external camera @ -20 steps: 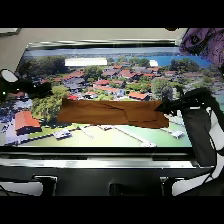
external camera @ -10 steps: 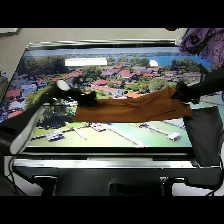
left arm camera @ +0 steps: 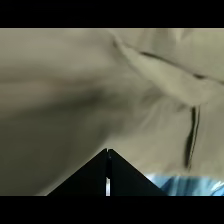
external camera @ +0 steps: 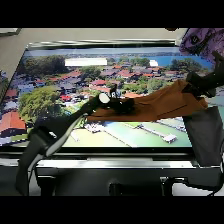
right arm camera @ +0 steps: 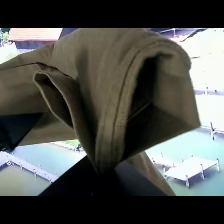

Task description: Fold the clothes and pants, and hang the long-sleeved shirts on hangers.

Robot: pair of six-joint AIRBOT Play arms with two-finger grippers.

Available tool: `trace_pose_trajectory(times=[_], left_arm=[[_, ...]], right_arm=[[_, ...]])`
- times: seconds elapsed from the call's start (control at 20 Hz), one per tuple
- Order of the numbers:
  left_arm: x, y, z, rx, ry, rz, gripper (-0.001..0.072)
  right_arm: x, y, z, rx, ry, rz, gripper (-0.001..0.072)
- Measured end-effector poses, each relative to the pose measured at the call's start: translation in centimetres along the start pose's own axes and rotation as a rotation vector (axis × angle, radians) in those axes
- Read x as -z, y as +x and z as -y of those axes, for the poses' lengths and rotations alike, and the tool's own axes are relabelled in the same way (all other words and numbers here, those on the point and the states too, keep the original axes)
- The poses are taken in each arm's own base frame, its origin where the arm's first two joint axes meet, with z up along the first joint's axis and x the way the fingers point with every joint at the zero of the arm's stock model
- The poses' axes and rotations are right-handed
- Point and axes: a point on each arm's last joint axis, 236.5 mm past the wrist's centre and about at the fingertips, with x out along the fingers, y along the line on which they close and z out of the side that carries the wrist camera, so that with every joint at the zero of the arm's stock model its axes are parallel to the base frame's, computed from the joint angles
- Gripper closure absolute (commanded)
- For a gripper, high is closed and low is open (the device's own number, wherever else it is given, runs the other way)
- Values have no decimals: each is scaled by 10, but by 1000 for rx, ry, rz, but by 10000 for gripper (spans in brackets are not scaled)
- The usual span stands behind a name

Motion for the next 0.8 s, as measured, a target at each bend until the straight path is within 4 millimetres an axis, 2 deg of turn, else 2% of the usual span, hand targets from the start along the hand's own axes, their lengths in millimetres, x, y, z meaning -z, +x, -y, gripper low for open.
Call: trace_pose_trajectory(times=[0.15,0.3,0.4,0.5,0.6,0.65,0.75,0.8], left_arm=[[9,33,19,46,-45,11,690],[21,57,29,80,-96,7,690],[30,67,31,92,-119,-4,690],[33,69,34,99,-129,-16,691],[26,58,39,108,-111,-24,691],[16,47,43,114,-94,-21,691],[-8,14,46,95,-34,-12,691],[-22,-9,45,71,6,-3,691]], right_arm=[[3,-12,1,22,8,-5,677],[6,-22,1,36,24,-2,677],[7,-26,0,41,35,0,677],[8,-28,0,44,43,3,677],[7,-29,0,44,59,8,677],[6,-30,0,42,69,16,677],[5,-29,-3,35,95,19,677],[5,-29,-8,28,105,20,677]])
